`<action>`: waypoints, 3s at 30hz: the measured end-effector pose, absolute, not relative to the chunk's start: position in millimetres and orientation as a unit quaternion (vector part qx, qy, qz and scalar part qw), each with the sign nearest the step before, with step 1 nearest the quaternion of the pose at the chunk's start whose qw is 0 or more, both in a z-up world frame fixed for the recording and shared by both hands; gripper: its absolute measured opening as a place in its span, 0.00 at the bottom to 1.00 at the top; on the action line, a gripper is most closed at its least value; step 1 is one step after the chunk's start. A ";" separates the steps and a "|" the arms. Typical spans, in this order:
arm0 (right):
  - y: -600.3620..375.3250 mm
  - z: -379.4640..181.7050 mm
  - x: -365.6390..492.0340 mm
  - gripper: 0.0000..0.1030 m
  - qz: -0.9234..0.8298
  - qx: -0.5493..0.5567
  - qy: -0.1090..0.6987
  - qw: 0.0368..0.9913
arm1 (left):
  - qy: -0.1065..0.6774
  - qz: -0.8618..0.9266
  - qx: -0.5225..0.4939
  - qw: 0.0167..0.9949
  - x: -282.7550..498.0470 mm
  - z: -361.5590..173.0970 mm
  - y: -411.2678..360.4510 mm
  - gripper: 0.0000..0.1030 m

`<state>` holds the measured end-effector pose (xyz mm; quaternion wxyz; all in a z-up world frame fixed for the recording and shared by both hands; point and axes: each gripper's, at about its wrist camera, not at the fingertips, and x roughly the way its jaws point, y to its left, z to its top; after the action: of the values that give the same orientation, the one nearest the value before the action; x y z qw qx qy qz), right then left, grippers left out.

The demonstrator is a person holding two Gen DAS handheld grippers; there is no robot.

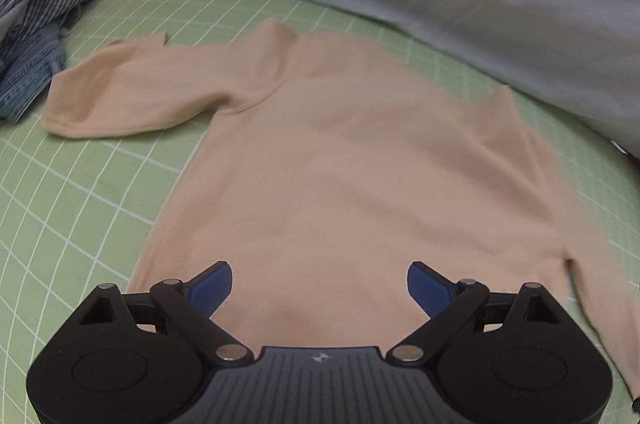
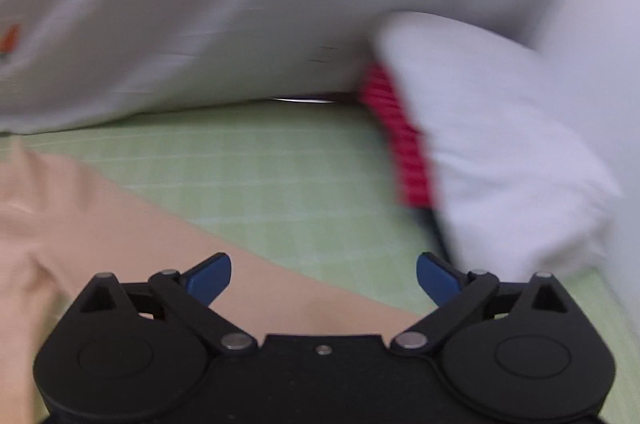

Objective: Fold clothes

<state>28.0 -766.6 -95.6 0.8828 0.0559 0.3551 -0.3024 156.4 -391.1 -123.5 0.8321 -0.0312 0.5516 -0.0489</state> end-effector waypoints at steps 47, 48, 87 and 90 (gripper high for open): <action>-565.7 -112.5 -99.9 0.02 -0.134 0.095 0.468 0.868 | 0.485 -0.065 -0.050 0.870 9.8 -68.9 -294.2 0.98; -563.7 -111.4 -103.6 0.02 -0.140 0.093 0.471 0.866 | 0.486 -0.067 -0.049 0.870 3.6 -68.0 -291.2 0.98; -486.5 -131.3 72.4 1.00 -0.299 0.178 0.490 0.799 | 0.503 -0.087 -0.055 0.858 262.2 -120.8 -100.2 0.82; -484.1 -132.0 71.2 1.00 -0.302 0.178 0.486 0.801 | 0.518 -0.095 -0.060 0.848 285.1 -138.7 -110.0 0.75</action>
<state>71.2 -484.1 -132.0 0.8010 0.1778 0.4855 -0.3017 285.1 -110.0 -138.7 0.8479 -0.0596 0.5181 -0.0951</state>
